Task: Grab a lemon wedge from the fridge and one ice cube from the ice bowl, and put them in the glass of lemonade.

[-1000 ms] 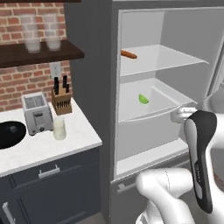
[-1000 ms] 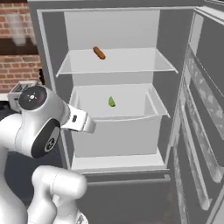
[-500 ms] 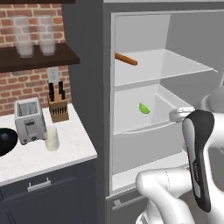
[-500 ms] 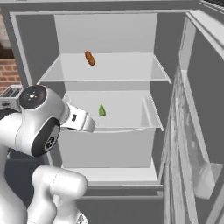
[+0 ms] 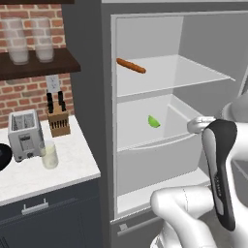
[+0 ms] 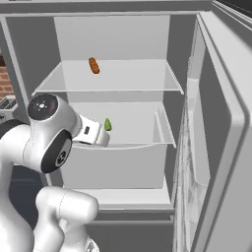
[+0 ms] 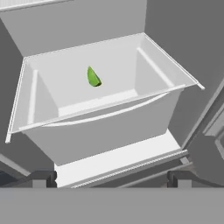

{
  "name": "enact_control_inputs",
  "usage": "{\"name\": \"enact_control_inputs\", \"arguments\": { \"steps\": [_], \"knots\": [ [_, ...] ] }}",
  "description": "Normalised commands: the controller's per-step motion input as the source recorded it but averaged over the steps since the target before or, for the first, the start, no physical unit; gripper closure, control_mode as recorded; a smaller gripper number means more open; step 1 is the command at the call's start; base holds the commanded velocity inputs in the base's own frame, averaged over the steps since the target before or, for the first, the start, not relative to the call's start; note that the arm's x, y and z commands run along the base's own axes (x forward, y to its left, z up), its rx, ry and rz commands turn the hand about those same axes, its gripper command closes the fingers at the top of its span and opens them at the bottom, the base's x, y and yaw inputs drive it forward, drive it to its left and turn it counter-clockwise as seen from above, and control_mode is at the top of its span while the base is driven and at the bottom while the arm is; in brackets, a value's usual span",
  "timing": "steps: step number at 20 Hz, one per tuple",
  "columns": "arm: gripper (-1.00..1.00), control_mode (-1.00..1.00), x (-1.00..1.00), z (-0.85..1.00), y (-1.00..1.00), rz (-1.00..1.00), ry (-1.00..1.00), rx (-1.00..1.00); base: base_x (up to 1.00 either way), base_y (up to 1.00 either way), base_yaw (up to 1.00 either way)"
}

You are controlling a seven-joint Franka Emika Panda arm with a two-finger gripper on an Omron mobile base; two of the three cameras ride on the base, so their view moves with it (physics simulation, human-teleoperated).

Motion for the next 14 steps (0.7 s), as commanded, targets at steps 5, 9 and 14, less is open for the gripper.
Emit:
{"name": "enact_control_inputs", "arguments": {
  "steps": [5,9,14],
  "knots": [
    [-1.00,-1.00,0.67,0.11,-0.01,0.11,0.12,-0.03,0.00,0.00,0.00],
    [-1.00,-1.00,0.77,-0.31,0.00,0.16,-0.11,-0.01,0.00,0.00,0.00],
    [-1.00,-1.00,0.92,-0.51,0.05,0.17,-0.08,-0.01,0.00,0.00,0.00]
  ]
}}
